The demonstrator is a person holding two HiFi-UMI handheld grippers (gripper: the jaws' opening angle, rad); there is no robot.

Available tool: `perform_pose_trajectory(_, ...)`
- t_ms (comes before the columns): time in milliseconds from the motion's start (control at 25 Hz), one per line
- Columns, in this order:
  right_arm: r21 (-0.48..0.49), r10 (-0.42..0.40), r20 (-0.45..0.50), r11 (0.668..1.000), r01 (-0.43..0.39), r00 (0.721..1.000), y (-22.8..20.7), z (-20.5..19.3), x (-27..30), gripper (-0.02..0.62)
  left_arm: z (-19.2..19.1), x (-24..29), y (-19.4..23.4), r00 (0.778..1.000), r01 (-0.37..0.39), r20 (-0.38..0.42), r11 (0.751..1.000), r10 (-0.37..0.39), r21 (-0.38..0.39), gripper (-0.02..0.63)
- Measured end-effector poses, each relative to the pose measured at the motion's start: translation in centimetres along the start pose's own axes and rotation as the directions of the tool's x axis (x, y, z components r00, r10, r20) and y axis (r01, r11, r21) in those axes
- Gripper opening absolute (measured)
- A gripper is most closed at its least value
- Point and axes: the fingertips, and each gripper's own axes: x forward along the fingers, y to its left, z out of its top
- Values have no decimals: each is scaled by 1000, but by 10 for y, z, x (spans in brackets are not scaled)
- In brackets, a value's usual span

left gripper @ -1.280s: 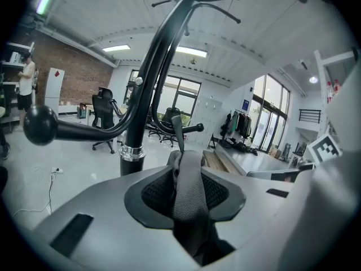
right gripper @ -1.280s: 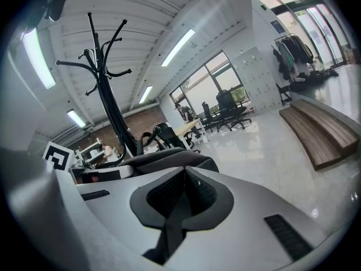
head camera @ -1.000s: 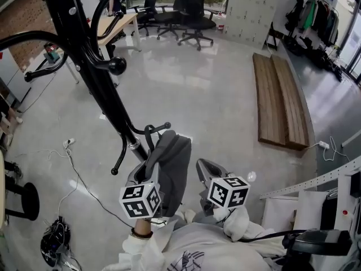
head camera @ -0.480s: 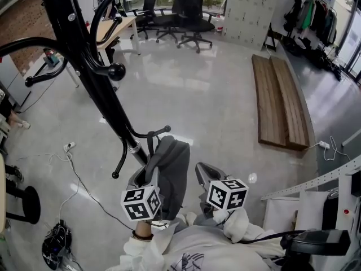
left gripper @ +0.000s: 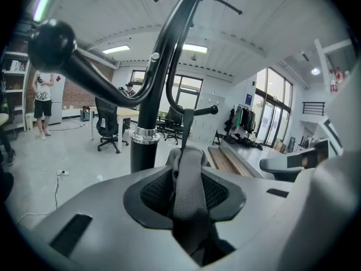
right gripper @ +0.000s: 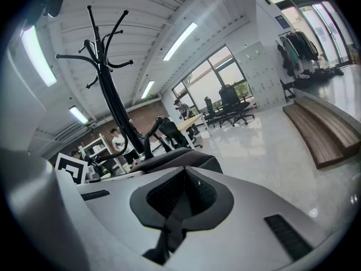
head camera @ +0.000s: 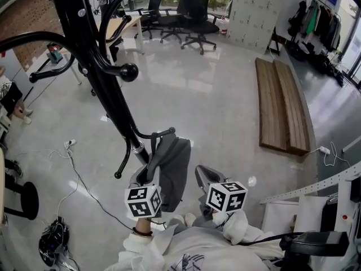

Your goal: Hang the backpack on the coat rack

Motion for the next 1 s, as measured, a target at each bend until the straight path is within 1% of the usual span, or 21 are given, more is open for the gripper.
perform_pose_trajectory(160,1,-7,-3,1000,7,1000,-3,0,0,12,-4,4,3,1000,-7,6,1000,7,0,107)
perform_pose_trajectory(360,4,-13,-11,1000,14,1000,-8,-3,4,12,-8,10,6,998,8,63,1000,-9,24,107)
perform_pose_trajectory(520,-1,-2,-28,1000,2,1000,-6,-8,7,12,-16,13,7,995,17,94,1000,-19,25,116)
perform_pose_trajectory(680,-11,24,-40,1000,-24,999,3,-11,17,12,-17,19,10,996,2,88,999,-7,48,143)
perform_pose_trajectory(840,-15,38,-55,999,-39,998,10,-16,22,12,-17,23,7,997,26,65,997,-31,71,165)
perform_pose_trajectory(1000,-18,50,-69,999,-51,996,13,-20,23,12,-16,24,6,998,23,53,995,-28,92,180)
